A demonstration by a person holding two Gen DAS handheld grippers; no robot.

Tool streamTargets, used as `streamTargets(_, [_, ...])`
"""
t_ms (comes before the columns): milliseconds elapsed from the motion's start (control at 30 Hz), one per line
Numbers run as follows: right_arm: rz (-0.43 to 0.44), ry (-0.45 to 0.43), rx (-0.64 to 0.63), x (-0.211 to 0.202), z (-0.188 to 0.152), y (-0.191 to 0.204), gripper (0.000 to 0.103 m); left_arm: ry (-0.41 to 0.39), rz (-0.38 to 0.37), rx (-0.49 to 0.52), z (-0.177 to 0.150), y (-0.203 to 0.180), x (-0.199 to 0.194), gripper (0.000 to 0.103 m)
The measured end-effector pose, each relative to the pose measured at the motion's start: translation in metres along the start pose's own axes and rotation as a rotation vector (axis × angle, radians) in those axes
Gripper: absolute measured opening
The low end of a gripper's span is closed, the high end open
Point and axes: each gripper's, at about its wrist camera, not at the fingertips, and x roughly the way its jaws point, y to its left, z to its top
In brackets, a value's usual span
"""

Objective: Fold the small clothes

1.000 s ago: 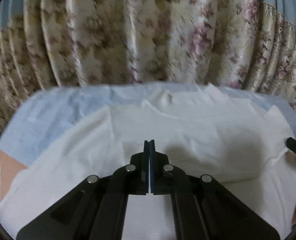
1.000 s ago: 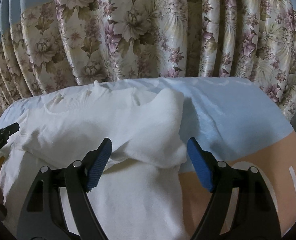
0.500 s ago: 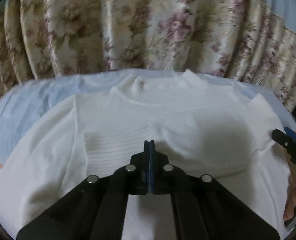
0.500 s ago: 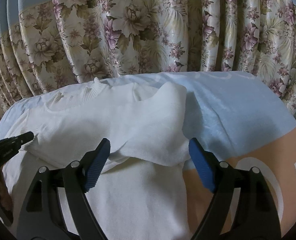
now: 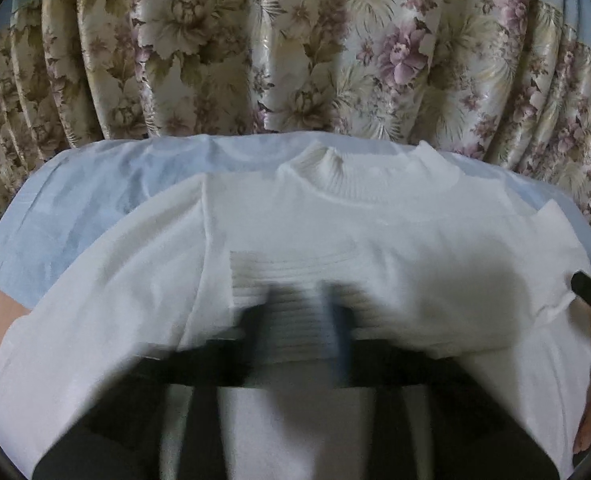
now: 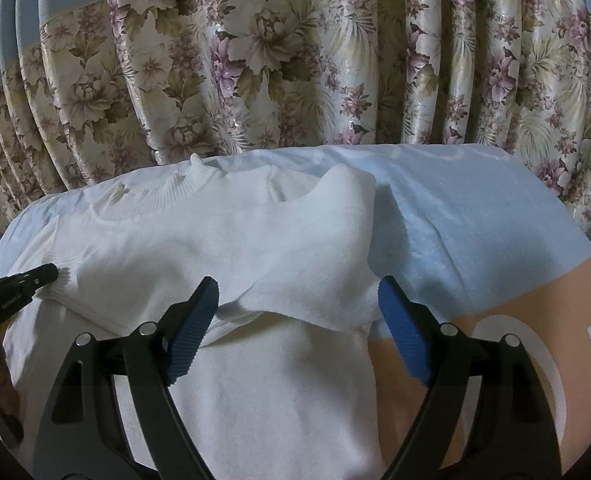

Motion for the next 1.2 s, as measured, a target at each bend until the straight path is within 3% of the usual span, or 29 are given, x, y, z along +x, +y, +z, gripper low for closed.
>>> streamTargets(33, [0.0, -0.001, 0.0, 0.0, 0.0, 0.0, 0.083, -0.015, 0.013, -0.016, 0.0, 0.002, -0.002, 0.073])
streamTargets(133, [0.005, 0.004, 0.008, 0.002, 0.0, -0.001, 0.083, -0.007, -0.005, -0.046, 0.001, 0.005, 0.001, 0.072])
streamTargets(233, [0.007, 0.006, 0.012, 0.003, 0.0, -0.002, 0.083, 0.026, -0.001, -0.049, 0.002, 0.006, 0.008, 0.057])
streamTargets(267, [0.008, 0.006, 0.011, 0.003, 0.0, -0.001, 0.083, 0.033, 0.001, -0.056, 0.002, 0.007, 0.009, 0.047])
streamTargets(300, [0.007, 0.005, 0.01, 0.003, 0.0, -0.002, 0.084, 0.04, 0.004, -0.062, 0.001, 0.009, 0.011, 0.044])
streamTargets(367, [0.007, 0.006, 0.013, 0.003, 0.0, -0.001, 0.084, 0.043, 0.005, -0.066, 0.001, 0.01, 0.011, 0.028])
streamTargets(467, [0.006, 0.004, 0.012, 0.003, 0.0, -0.001, 0.084, 0.032, -0.007, -0.02, -0.001, 0.002, 0.008, 0.016])
streamTargets(567, [0.006, 0.001, 0.01, 0.003, 0.0, -0.001, 0.084, 0.015, 0.003, -0.015, -0.001, 0.001, 0.004, 0.014])
streamTargets(900, [0.002, -0.012, -0.004, -0.003, 0.004, 0.002, 0.084, -0.054, 0.122, -0.008, 0.01, 0.025, -0.017, 0.013])
streamTargets(1033, [0.002, -0.009, -0.009, -0.001, 0.006, 0.006, 0.084, -0.021, 0.184, -0.027, 0.006, 0.045, -0.013, 0.015])
streamTargets(1100, [0.001, 0.001, -0.014, 0.002, 0.006, 0.008, 0.084, 0.012, 0.193, -0.032, 0.002, 0.051, -0.008, 0.022])
streamTargets(1200, [-0.008, 0.016, -0.026, 0.006, 0.005, 0.011, 0.084, 0.014, 0.235, -0.057, -0.001, 0.059, -0.009, 0.046])
